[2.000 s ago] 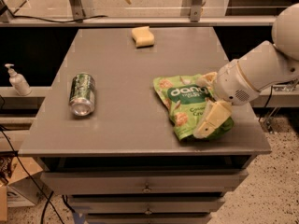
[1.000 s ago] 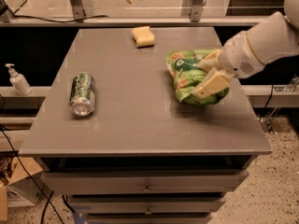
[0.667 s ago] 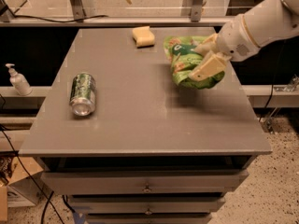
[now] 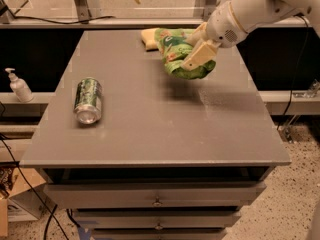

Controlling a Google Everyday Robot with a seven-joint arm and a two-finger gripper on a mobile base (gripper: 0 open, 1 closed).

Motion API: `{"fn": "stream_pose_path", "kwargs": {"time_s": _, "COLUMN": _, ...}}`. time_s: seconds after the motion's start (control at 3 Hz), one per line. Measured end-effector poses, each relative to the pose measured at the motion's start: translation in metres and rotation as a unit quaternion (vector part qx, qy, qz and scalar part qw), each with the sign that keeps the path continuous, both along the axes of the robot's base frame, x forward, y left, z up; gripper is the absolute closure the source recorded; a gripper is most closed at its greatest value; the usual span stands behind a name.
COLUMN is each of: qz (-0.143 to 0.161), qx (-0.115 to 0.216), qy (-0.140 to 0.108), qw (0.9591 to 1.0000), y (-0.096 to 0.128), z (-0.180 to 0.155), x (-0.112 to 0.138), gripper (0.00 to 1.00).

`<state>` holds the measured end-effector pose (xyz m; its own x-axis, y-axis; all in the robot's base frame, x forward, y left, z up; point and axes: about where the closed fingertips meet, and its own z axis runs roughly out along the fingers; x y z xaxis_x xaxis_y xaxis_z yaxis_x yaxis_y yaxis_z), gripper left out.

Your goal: Move green rice chip bag near sponge

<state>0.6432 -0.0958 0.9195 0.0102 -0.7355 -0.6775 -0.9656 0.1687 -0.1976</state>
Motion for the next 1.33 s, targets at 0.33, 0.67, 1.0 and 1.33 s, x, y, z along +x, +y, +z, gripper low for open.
{"fn": "stream_pose_path", "kwargs": {"time_s": 0.33, "qz": -0.001, "qx": -0.002, "qy": 0.015, "qw": 0.9999, "y": 0.011, "z": -0.013, "x": 0.023, "gripper": 0.82}}
{"fn": "stream_pose_path", "kwargs": {"time_s": 0.67, "qz": -0.010, "qx": -0.016, "qy": 0.033, "qw": 0.9993, "y": 0.013, "z": -0.029, "x": 0.041, "gripper": 0.59}}
{"fn": "stream_pose_path", "kwargs": {"time_s": 1.0, "qz": -0.029, "qx": -0.030, "qy": 0.047, "qw": 0.9980, "y": 0.006, "z": -0.042, "x": 0.054, "gripper": 0.36}}
{"fn": "stream_pose_path", "kwargs": {"time_s": 1.33, "qz": -0.027, "qx": -0.030, "qy": 0.049, "qw": 0.9980, "y": 0.008, "z": -0.044, "x": 0.054, "gripper": 0.13}}
